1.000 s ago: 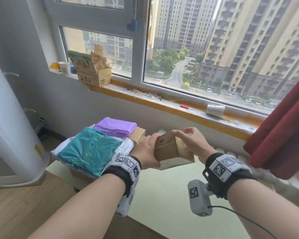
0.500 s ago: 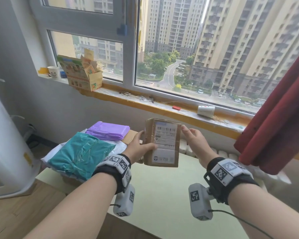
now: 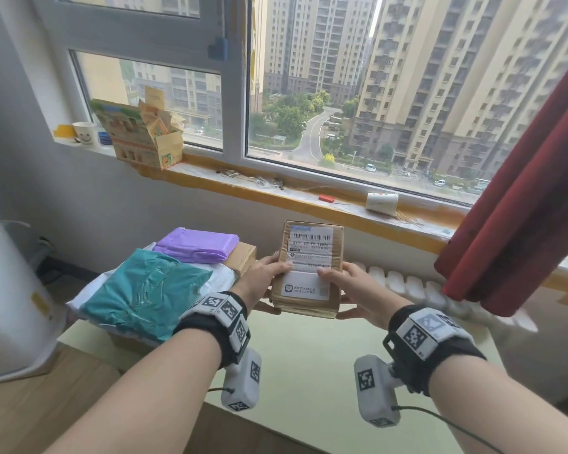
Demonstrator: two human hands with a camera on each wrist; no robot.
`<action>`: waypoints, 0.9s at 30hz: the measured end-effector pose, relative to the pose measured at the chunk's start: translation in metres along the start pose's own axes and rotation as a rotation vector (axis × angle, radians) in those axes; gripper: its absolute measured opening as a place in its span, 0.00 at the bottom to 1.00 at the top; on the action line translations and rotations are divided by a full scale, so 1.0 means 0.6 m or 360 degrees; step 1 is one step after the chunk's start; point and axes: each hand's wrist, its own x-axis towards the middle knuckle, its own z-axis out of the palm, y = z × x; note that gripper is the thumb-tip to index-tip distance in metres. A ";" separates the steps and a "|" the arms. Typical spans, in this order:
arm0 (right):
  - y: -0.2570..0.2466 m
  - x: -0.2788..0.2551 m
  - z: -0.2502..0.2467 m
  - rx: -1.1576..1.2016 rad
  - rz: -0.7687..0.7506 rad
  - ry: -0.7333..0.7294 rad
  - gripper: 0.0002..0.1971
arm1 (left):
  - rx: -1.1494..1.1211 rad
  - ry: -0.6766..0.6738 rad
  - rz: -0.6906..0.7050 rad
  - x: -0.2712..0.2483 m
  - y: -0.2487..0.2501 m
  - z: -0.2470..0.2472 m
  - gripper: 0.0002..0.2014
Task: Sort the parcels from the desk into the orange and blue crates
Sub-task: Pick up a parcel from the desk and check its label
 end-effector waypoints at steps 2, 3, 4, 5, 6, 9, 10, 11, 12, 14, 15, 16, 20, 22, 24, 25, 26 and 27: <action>0.006 -0.005 -0.004 -0.0002 0.0027 -0.0041 0.24 | 0.0010 0.0004 -0.0022 0.003 -0.004 0.002 0.16; 0.009 -0.007 -0.005 0.0001 0.0033 -0.0046 0.24 | 0.0020 -0.0001 -0.0029 0.004 -0.006 0.003 0.16; 0.012 -0.007 -0.007 0.0008 0.0033 -0.0042 0.25 | 0.0034 -0.0010 -0.0033 0.005 -0.008 0.005 0.15; 0.013 -0.007 -0.008 0.0019 0.0034 -0.0033 0.25 | 0.0045 -0.0021 -0.0037 0.005 -0.009 0.007 0.14; 0.014 -0.008 -0.009 0.0039 0.0033 -0.0024 0.25 | 0.0050 -0.0034 -0.0042 0.005 -0.009 0.009 0.13; 0.017 -0.009 -0.011 0.0111 0.0032 0.0004 0.22 | 0.0049 -0.0069 -0.0036 0.006 -0.007 0.015 0.09; 0.019 -0.010 -0.013 0.0140 0.0027 0.0009 0.21 | 0.0052 -0.0080 -0.0030 0.007 -0.005 0.018 0.08; 0.020 -0.012 -0.015 0.0165 0.0025 0.0018 0.20 | 0.0060 -0.0090 -0.0024 0.008 -0.004 0.020 0.08; 0.023 -0.013 -0.017 0.0193 0.0023 0.0028 0.20 | 0.0073 -0.0099 -0.0020 0.009 -0.002 0.024 0.09; 0.029 -0.018 -0.023 0.0247 0.0024 0.0053 0.18 | 0.0108 -0.0124 -0.0017 0.012 0.000 0.035 0.11; 0.033 -0.021 -0.027 0.0273 0.0028 0.0068 0.18 | 0.0122 -0.0140 -0.0019 0.013 0.000 0.042 0.12; 0.037 -0.024 -0.033 0.0297 0.0031 0.0085 0.17 | 0.0129 -0.0160 -0.0019 0.014 0.001 0.051 0.13; 0.057 -0.042 -0.068 0.0360 0.0049 0.0203 0.16 | 0.0137 -0.0267 -0.0013 0.020 0.005 0.095 0.13; 0.071 -0.054 -0.092 0.0403 0.0068 0.0290 0.17 | 0.0156 -0.0329 0.0004 0.022 0.010 0.124 0.13; 0.085 -0.070 -0.117 0.0438 0.0080 0.0362 0.17 | 0.0186 -0.0394 0.0013 0.024 0.016 0.157 0.16; 0.092 -0.080 -0.130 0.0456 0.0088 0.0396 0.17 | 0.0207 -0.0428 0.0018 0.025 0.019 0.175 0.17; 0.100 -0.090 -0.144 0.0472 0.0097 0.0431 0.18 | 0.0231 -0.0466 0.0023 0.026 0.022 0.194 0.17; 0.110 -0.101 -0.160 0.0486 0.0105 0.0464 0.18 | 0.0250 -0.0509 0.0028 0.027 0.026 0.215 0.17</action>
